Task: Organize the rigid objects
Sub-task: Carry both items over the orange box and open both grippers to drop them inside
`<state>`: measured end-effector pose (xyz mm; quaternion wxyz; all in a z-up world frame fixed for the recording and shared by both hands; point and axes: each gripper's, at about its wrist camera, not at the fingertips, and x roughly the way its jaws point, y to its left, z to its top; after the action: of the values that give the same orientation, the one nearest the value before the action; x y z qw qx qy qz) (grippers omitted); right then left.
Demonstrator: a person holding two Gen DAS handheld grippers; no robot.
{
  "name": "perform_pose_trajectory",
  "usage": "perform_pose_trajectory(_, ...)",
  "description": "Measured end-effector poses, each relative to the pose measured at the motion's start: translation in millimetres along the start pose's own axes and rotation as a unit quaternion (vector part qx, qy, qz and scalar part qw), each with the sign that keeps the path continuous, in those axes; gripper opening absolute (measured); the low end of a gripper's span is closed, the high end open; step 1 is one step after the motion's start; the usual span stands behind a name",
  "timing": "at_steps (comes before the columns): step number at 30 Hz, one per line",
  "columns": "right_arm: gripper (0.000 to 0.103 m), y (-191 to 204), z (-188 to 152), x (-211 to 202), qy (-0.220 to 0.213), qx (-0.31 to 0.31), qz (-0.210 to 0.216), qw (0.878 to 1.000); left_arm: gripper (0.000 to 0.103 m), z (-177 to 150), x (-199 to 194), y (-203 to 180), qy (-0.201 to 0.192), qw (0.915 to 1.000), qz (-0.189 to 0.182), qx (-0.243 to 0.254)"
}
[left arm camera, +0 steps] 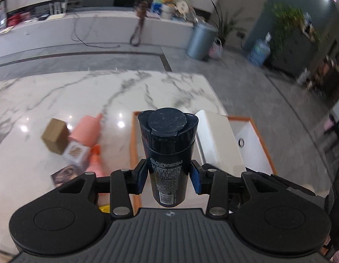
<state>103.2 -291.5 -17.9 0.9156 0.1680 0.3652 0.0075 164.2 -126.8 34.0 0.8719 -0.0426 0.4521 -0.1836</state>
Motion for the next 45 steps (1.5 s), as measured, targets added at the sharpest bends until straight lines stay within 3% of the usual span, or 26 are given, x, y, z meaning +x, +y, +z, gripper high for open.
perform_pose_trajectory(5, 0.061, -11.4, -12.5, 27.0, 0.034, -0.007, -0.015, 0.999, 0.046, 3.5, 39.8, -12.6, 0.039, 0.9991, 0.003, 0.015)
perform_pose_trajectory(14, 0.06, -13.1, -6.1, 67.8, 0.082, -0.035, -0.021, 0.996, 0.046, 0.8, 76.4, -16.3, 0.08, 0.996, 0.017, 0.037)
perform_pose_trajectory(21, 0.06, -22.3, -8.0, 88.7, 0.115, -0.018, -0.03, 0.993, 0.046, 5.2, 108.8, -17.0, 0.11, 0.9927, 0.022, 0.044)
perform_pose_trajectory(28, 0.06, -31.6, -6.1, 100.6, 0.144, 0.017, -0.012, 0.989, 0.047, 5.0, 134.8, -14.4, 0.143, 0.988, 0.036, 0.046)
perform_pose_trajectory(37, 0.06, -22.6, -4.0, 107.0, 0.158, 0.005, -0.016, 0.987, 0.048, 14.2, 151.1, -23.3, 0.149, 0.9833, 0.076, 0.072)
perform_pose_trajectory(43, 0.061, -26.2, -4.9, 107.5, 0.163, 0.01, -0.017, 0.986, 0.066, 17.3, 150.3, -21.6, 0.134, 0.9857, 0.075, 0.069)
perform_pose_trajectory(45, 0.061, -26.7, -3.9, 110.0, 0.165, 0.011, -0.02, 0.986, 0.067, 19.5, 146.6, -19.5, 0.125, 0.9873, 0.073, 0.065)
